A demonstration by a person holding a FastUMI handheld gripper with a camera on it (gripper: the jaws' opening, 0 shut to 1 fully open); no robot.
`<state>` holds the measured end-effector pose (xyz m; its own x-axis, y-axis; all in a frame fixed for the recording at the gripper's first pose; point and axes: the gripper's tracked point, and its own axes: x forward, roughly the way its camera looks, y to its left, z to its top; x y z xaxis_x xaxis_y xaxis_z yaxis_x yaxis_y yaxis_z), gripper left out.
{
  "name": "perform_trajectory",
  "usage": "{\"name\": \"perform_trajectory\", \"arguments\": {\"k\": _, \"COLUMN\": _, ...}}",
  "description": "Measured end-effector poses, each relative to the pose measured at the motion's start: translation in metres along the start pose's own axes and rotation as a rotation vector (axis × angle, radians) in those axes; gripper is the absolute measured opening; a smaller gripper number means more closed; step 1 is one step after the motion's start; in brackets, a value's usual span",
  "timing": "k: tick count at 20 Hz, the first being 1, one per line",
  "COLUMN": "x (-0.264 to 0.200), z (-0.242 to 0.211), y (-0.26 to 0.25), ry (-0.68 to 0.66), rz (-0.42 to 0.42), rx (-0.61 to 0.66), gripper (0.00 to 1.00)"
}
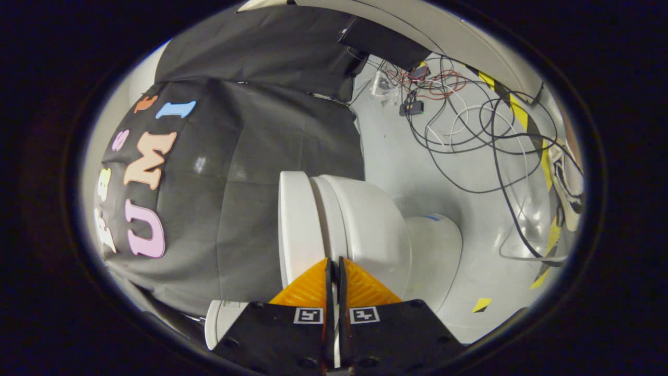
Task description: Open the toilet lid.
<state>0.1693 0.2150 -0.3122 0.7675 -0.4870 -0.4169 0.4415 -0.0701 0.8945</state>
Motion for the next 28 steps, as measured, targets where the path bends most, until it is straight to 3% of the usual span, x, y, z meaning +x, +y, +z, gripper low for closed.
{"name": "perform_trajectory", "arguments": {"k": 5, "x": -0.014, "z": 0.003, "y": 0.036, "ry": -0.003, "rz": 0.012, "rx": -0.173, "gripper": 0.01}}
{"name": "perform_trajectory", "arguments": {"k": 13, "x": -0.057, "z": -0.019, "y": 0.134, "ry": -0.041, "rz": 0.177, "rx": -0.444, "gripper": 0.01}}
{"name": "perform_trajectory", "arguments": {"k": 20, "x": -0.078, "z": -0.045, "y": 0.178, "ry": -0.013, "rz": 0.235, "rx": -0.767, "gripper": 0.04}}
{"name": "perform_trajectory", "arguments": {"k": 28, "x": -0.096, "z": -0.087, "y": 0.227, "ry": 0.008, "rz": 0.382, "rx": -0.926, "gripper": 0.06}}
